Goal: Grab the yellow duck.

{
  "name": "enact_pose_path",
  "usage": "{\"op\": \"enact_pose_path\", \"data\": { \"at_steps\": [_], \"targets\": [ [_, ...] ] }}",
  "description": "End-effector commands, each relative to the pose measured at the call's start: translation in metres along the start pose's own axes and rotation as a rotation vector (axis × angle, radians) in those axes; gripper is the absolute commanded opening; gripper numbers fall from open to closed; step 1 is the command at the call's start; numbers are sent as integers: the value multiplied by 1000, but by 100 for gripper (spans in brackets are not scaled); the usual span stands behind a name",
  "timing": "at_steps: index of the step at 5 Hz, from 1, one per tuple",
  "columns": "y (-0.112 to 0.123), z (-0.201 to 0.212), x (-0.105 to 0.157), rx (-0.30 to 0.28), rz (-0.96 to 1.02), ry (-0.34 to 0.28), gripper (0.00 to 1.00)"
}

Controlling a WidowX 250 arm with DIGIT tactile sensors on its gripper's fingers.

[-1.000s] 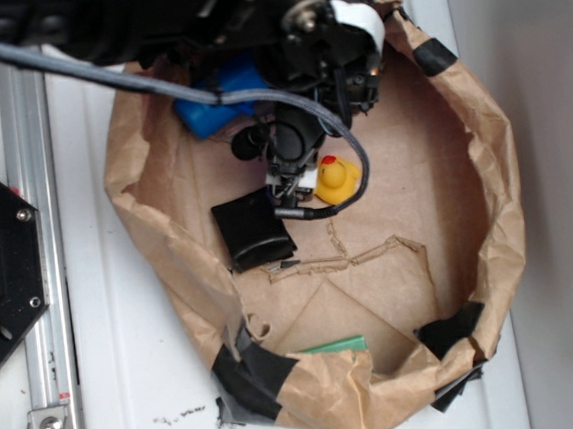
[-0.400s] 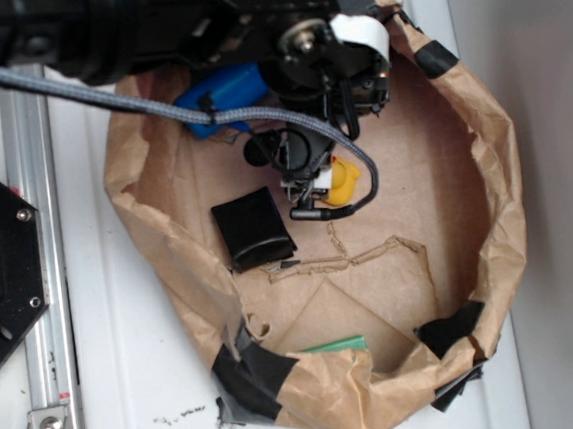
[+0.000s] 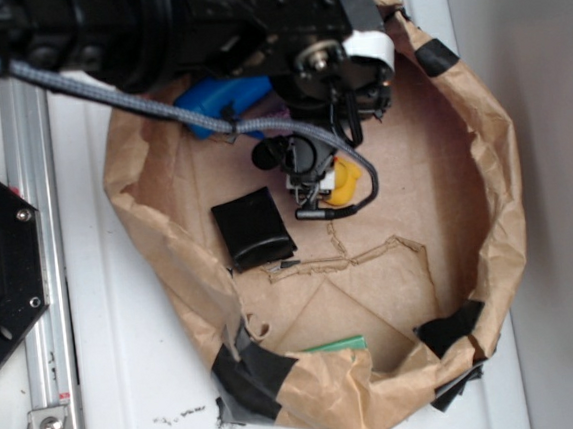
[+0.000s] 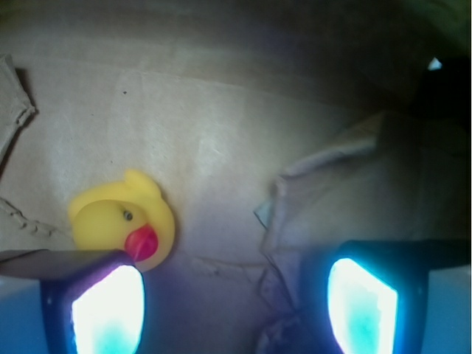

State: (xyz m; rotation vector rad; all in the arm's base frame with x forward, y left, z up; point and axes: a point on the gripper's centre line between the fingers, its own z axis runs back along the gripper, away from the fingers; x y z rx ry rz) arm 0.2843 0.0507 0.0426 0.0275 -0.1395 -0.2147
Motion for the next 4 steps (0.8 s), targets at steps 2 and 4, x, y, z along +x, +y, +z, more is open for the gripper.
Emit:
{"op": "enact_pose_path", "data": {
  "at_steps": [2, 4],
  "targets": [
    [-12, 9, 14, -12, -10, -51, 100],
    [-12, 1, 20, 12, 68, -70, 100]
  ]
}}
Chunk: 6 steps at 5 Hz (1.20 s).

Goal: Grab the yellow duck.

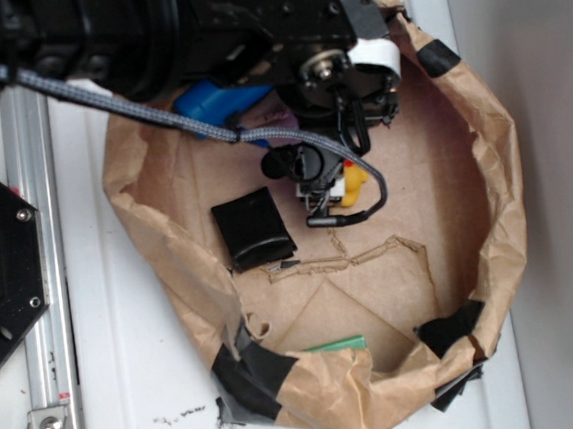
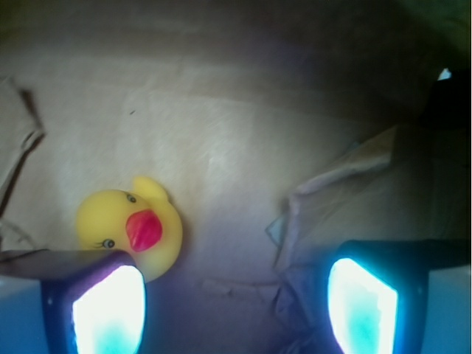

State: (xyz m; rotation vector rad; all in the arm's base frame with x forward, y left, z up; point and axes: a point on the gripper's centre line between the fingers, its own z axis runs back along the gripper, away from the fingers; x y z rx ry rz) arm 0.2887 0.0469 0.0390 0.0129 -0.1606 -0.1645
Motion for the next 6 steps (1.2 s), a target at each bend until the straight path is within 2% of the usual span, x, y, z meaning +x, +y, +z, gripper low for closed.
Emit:
{"op": "enact_pose_path", "data": {
  "at_steps": [1, 4, 5, 6],
  "targets": [
    [-11, 2, 14, 15, 12, -47, 100],
    [-17, 0, 15, 11, 1, -43, 100],
    [-16, 6, 21, 10, 13, -59, 100],
    [-10, 28, 19, 18, 34, -96, 100]
  ]
}}
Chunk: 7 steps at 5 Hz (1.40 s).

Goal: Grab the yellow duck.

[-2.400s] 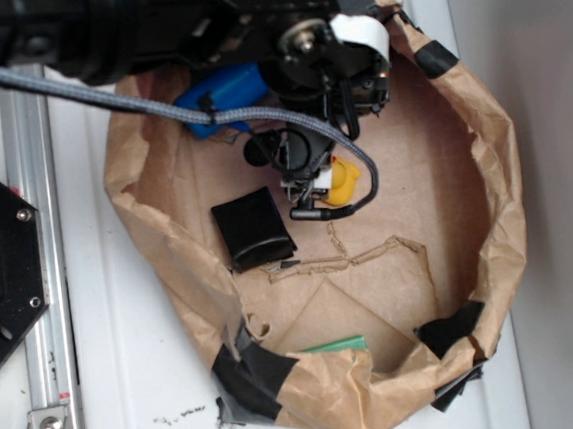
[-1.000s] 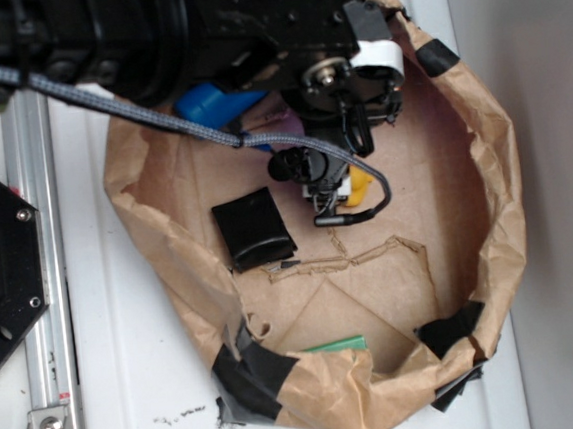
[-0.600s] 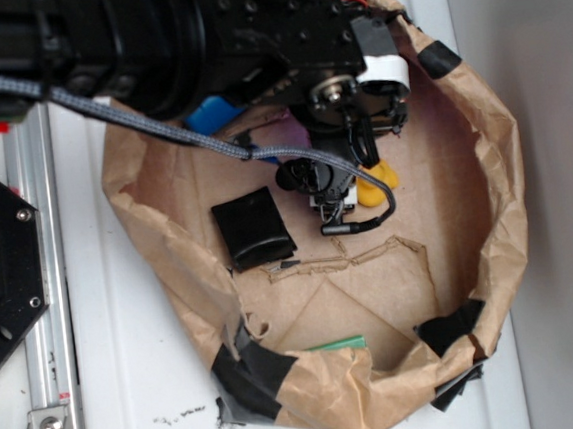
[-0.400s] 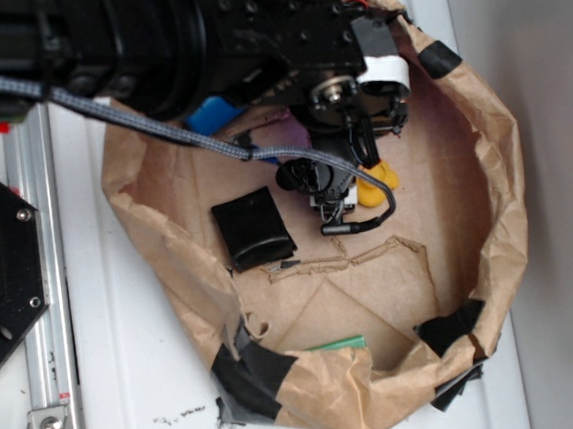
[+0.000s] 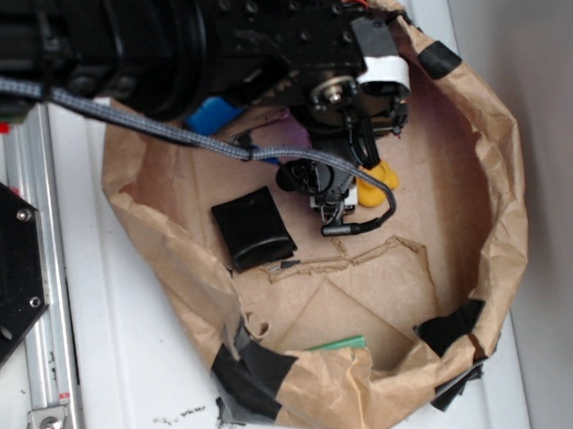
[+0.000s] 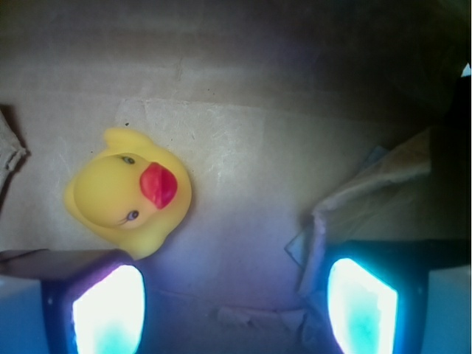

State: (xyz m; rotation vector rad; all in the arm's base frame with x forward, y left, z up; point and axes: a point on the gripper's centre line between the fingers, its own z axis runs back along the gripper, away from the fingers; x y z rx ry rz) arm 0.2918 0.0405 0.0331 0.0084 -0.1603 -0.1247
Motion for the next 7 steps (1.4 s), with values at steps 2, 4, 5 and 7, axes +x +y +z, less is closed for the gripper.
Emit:
{"op": "enact_pose_path", "data": {
  "at_steps": [2, 4, 5, 7],
  "targets": [
    [6, 47, 28, 34, 17, -132, 100],
    [4, 30, 41, 42, 25, -128, 100],
    [2, 31, 42, 42, 24, -130, 100],
    [-8, 15, 42, -26, 9, -105, 100]
  ]
}}
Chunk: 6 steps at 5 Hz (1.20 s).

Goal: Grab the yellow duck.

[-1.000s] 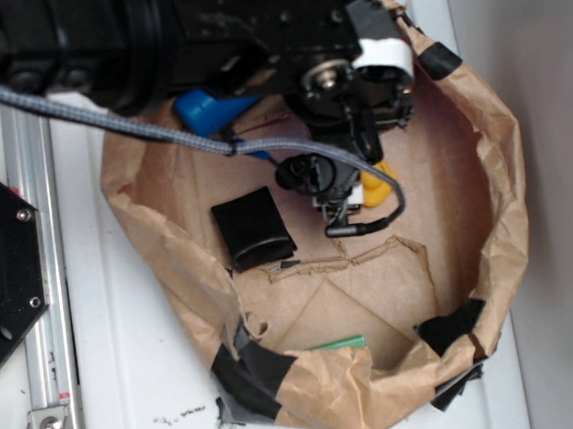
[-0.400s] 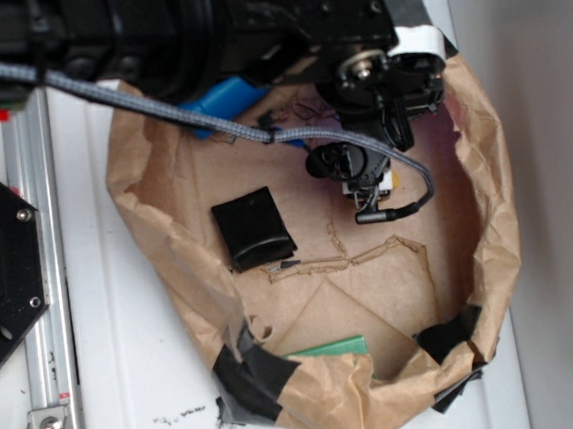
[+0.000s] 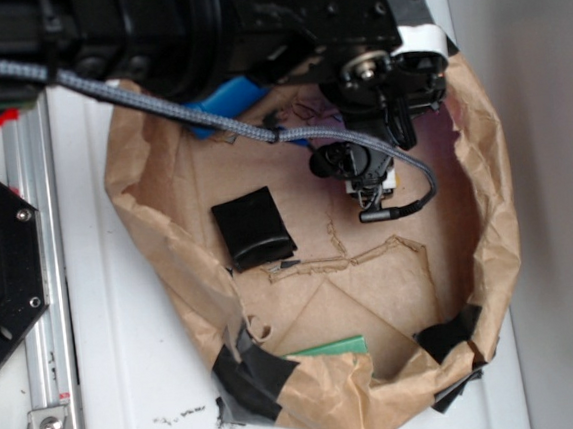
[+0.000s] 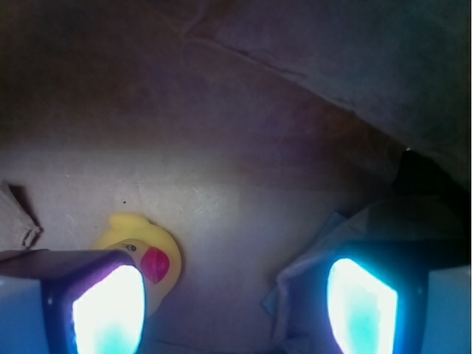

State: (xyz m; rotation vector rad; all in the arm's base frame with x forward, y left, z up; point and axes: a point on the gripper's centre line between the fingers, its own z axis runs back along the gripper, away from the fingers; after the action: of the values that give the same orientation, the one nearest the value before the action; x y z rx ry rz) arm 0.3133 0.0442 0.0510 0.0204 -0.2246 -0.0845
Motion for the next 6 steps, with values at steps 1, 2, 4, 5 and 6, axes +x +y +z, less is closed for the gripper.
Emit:
{"op": "enact_pose_path", "data": {
  "at_steps": [1, 2, 4, 5, 6],
  "targets": [
    [-34, -32, -7, -18, -144, 121, 100],
    [-32, -31, -21, -50, -184, 150, 100],
    [-37, -27, -26, -60, -209, 148, 100],
    [-39, -27, -28, -66, -209, 150, 100],
    [-43, -35, -28, -83, -219, 178, 100]
  ]
}}
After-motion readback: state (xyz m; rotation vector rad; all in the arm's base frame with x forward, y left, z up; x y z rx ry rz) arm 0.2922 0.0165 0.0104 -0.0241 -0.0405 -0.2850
